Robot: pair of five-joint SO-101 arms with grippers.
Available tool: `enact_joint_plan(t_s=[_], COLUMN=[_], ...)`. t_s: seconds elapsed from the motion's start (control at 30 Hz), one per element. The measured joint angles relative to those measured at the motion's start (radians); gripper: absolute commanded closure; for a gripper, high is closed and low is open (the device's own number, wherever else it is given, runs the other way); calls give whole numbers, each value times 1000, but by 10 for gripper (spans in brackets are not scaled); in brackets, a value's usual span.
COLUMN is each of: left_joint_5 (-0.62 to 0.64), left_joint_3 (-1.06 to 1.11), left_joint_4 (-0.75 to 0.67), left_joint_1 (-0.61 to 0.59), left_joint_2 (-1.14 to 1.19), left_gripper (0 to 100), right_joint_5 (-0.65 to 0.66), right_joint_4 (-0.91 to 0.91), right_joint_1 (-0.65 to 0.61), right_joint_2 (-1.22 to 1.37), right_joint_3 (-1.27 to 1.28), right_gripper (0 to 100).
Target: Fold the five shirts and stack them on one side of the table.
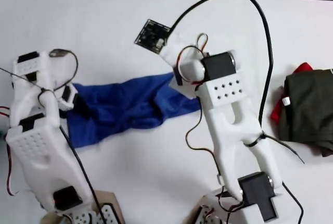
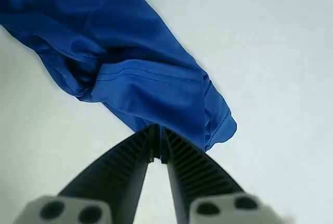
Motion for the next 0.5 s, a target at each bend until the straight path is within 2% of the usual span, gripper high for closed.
enact_joint_plan(t_s=[0.23,0.5], left_joint_5=[3,12], left_joint_3=[-35,-61], left_joint_4=[55,55], left_joint_1=[-34,5], left_joint_2=[5,77], left_gripper=[683,683], right_joint_5=[5,5], right_joint_4=[0,0], right_joint_1=[0,-2], right_joint_2=[0,0], right_joint_3=[0,0], right_gripper=[976,976])
